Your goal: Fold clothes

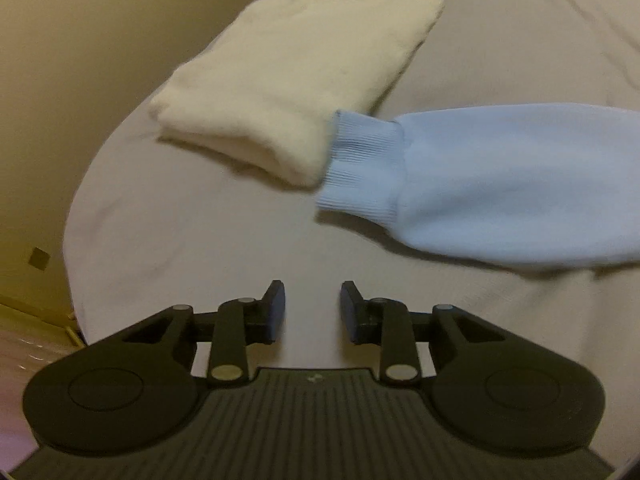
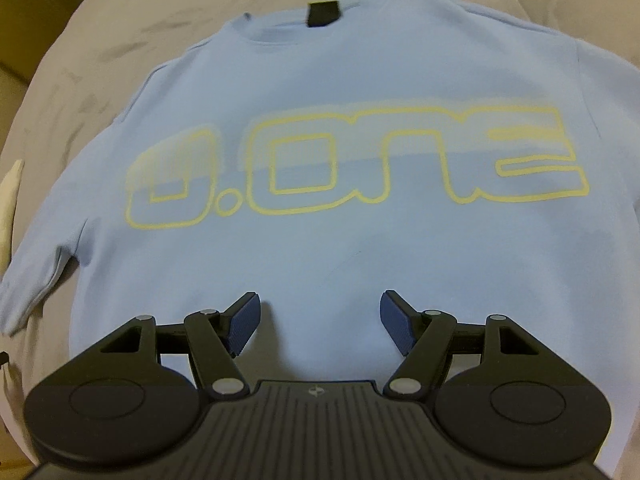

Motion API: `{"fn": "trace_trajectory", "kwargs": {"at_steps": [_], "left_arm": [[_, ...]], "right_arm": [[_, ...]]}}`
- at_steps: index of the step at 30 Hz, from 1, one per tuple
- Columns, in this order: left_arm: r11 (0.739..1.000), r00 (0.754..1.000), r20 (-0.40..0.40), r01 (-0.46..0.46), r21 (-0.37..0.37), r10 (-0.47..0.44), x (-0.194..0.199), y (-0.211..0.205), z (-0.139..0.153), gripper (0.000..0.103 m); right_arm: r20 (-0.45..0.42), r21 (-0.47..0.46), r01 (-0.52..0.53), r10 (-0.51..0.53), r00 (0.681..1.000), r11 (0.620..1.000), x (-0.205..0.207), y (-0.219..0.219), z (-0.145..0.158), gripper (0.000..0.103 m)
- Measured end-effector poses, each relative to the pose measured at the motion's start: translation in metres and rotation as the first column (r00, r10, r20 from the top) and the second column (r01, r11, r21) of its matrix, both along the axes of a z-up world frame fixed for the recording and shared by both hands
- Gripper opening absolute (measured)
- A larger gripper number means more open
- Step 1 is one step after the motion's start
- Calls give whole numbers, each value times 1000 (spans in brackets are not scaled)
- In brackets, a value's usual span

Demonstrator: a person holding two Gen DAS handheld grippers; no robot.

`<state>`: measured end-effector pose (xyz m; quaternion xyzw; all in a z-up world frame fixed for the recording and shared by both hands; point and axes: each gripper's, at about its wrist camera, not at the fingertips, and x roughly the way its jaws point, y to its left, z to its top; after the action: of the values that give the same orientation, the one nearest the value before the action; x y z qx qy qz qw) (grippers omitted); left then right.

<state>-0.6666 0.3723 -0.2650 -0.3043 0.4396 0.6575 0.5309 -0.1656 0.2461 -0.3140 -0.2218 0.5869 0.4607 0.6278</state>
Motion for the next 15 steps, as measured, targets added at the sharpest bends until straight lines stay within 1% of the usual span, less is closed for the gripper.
{"fn": "trace_trajectory", "kwargs": {"at_steps": [1, 2, 3, 4, 5, 6, 8, 9, 10, 11, 13, 14, 15], "left_arm": [[1000, 997, 77, 22, -17, -20, 5, -6, 1, 26], [997, 986, 156, 65, -41, -58, 14, -12, 2, 26], [990, 967, 230, 128, -66, -109, 26, -20, 3, 26], [975, 937, 304, 206, -88, -171, 41, -31, 2, 27], [953, 900, 369, 286, -103, -230, 57, -42, 2, 28], [930, 866, 417, 349, -112, -275, 72, -52, 3, 30], [884, 802, 490, 452, -122, -342, 96, -71, 3, 36], [865, 779, 511, 486, -127, -363, 104, -79, 2, 42], [847, 760, 531, 514, -137, -375, 110, -86, 0, 46], [836, 749, 546, 528, -149, -376, 114, -92, -1, 50], [823, 739, 566, 541, -173, -366, 119, -105, -2, 61], [817, 734, 573, 547, -180, -365, 121, -110, -3, 70], [812, 729, 579, 554, -184, -366, 121, -114, -4, 74]], "right_arm": [[4, -1, -2, 2, 1000, 1000, -1, -3, 2, 69], [4, -6, 3, -2, 1000, 1000, -2, -7, 3, 69], [4, -11, 8, -8, 1000, 1000, -3, -12, 4, 69], [5, -16, 17, -17, 1000, 1000, -3, -17, 5, 69], [6, -20, 27, -27, 1000, 999, -2, -22, 6, 69], [7, -21, 37, -36, 999, 999, -1, -28, 8, 69], [8, -24, 55, -55, 998, 998, 1, -42, 12, 69], [11, -26, 67, -66, 998, 997, 5, -51, 16, 69], [15, -29, 80, -79, 997, 996, 9, -62, 20, 69], [19, -32, 95, -95, 995, 995, 14, -73, 23, 70], [35, -44, 138, -136, 990, 990, 26, -101, 28, 73], [44, -53, 164, -162, 986, 985, 33, -118, 30, 74], [54, -67, 196, -193, 980, 978, 40, -136, 31, 78]]}}
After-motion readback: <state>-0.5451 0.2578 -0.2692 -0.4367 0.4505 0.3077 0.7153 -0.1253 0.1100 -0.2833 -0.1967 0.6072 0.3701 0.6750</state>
